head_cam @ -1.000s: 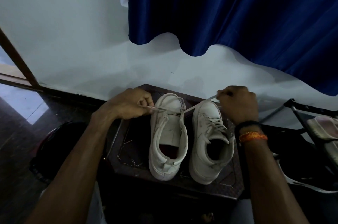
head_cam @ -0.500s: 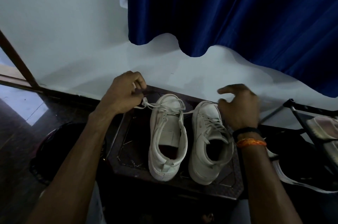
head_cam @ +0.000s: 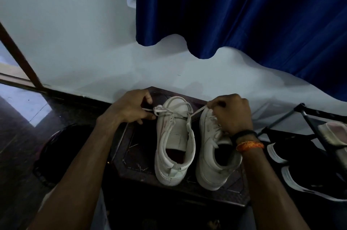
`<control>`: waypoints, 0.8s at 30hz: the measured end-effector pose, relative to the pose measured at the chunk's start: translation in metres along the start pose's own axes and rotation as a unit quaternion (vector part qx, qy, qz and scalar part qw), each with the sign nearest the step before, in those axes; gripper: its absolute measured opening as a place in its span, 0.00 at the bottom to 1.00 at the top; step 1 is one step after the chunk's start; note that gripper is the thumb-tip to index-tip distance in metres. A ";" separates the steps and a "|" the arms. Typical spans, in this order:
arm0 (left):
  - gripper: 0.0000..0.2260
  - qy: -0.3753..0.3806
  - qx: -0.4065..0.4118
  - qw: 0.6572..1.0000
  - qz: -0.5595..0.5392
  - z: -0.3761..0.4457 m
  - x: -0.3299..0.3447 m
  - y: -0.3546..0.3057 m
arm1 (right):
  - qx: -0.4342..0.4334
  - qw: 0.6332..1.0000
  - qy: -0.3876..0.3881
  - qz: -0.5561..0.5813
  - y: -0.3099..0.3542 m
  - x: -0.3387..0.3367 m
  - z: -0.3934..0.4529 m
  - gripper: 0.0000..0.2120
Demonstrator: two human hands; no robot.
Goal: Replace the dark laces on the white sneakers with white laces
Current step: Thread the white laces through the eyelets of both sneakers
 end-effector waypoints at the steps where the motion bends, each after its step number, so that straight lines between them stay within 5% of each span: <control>1: 0.21 -0.006 0.011 1.000 -0.006 0.001 0.003 -0.001 | 0.018 0.999 -0.029 0.003 -0.002 -0.004 0.000 0.13; 4: 0.20 0.001 0.058 0.998 -0.036 0.004 0.008 -0.004 | 0.066 0.991 -0.113 -0.009 -0.008 -0.017 0.001 0.12; 7: 0.07 -0.007 0.084 0.996 -0.016 0.005 0.005 -0.005 | 0.093 0.978 -0.187 -0.013 -0.012 -0.033 0.002 0.10; 16: 0.05 -0.234 0.138 0.957 -0.105 -0.004 -0.030 -0.003 | 0.109 0.964 -0.241 -0.015 -0.017 -0.050 -0.003 0.12; 24: 0.06 -0.327 0.193 0.904 -0.195 -0.016 -0.041 -0.012 | 0.057 0.922 -0.383 0.005 0.001 -0.061 -0.007 0.10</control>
Point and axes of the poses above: each hand's wrist, its own z-axis towards the middle knuckle, its own x-axis out of the palm, y = z × x, the point moved 3 cm from there along z, towards the middle knuckle, and after that the axes turned 12 degrees about -x, right-handed, at the moved point
